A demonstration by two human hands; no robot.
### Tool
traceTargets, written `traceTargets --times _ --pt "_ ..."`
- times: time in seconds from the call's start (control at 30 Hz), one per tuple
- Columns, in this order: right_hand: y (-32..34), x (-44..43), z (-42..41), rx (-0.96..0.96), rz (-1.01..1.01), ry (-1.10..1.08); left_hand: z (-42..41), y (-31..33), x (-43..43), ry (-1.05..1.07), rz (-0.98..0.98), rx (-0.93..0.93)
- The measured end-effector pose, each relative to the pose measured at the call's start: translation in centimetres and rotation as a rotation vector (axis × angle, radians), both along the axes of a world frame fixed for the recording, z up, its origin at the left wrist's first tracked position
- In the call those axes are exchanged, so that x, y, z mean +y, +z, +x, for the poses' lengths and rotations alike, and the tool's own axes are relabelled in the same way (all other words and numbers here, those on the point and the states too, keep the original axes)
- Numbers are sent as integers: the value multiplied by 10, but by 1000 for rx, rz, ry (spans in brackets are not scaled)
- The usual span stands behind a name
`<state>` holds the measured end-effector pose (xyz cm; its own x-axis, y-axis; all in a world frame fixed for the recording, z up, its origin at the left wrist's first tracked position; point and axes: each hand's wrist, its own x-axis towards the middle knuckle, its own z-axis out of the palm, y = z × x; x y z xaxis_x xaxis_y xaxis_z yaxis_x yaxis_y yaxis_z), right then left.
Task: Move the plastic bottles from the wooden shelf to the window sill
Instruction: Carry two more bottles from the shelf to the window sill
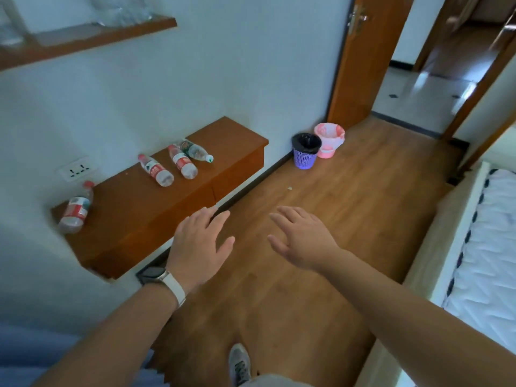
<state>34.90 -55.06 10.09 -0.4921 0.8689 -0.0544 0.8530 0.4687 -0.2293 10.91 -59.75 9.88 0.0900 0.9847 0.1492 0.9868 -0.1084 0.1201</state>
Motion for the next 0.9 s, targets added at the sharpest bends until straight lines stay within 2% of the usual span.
traceTargets --times 0.43,0.63,0.9 --pt "9 135 -136 -67 70 37 -136 -4 133 34 39 -69" --pt "3 177 -160 -89 62 55 -166 -10 169 27 64 -1" --pt "-10 259 -180 -63 3 142 -177 -24 226 152 26 7"
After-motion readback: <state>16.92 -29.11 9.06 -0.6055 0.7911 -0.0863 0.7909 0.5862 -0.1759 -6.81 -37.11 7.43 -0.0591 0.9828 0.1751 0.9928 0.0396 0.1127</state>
